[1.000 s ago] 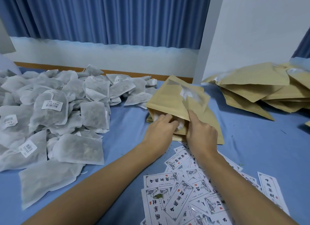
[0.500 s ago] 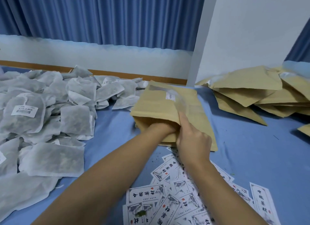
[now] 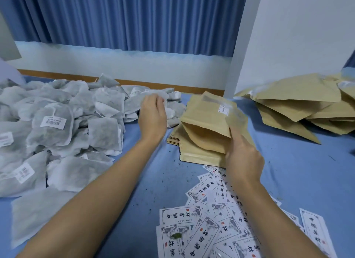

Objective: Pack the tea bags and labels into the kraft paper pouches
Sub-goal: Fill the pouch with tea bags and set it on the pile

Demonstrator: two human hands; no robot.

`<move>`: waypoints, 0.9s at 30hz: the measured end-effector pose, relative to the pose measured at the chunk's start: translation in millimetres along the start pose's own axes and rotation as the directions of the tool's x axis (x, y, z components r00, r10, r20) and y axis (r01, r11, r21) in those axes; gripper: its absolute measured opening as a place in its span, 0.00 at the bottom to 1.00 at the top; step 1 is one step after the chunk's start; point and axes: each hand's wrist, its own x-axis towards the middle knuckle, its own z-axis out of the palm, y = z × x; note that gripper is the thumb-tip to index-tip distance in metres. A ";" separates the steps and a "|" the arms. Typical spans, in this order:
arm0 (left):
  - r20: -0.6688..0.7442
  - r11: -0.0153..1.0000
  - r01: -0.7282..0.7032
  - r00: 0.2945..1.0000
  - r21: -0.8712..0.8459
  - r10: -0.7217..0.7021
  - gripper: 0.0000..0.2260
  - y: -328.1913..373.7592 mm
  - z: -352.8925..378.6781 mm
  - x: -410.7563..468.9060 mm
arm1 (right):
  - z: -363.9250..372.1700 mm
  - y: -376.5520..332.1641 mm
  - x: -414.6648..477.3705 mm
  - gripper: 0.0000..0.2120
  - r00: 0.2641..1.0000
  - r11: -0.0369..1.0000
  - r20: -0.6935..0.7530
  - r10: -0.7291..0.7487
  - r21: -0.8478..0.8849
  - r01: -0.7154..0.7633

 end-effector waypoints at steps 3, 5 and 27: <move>0.495 0.888 -0.060 0.847 0.456 -0.197 0.25 -45.3 12.3 -0.8 | 3.2 5.3 2.0 0.33 0.999 0.998 0.000 0.038 0.054 -0.038; 0.528 0.861 -0.036 0.802 0.507 -0.278 0.28 -57.1 18.1 -1.5 | 5.3 5.9 2.1 0.30 0.999 0.998 0.007 0.039 0.055 -0.039; 0.171 0.835 -0.550 0.825 0.017 0.539 0.15 19.1 -47.9 -87.4 | -3.4 -8.8 -6.4 0.24 0.999 0.997 0.039 -0.038 0.063 0.036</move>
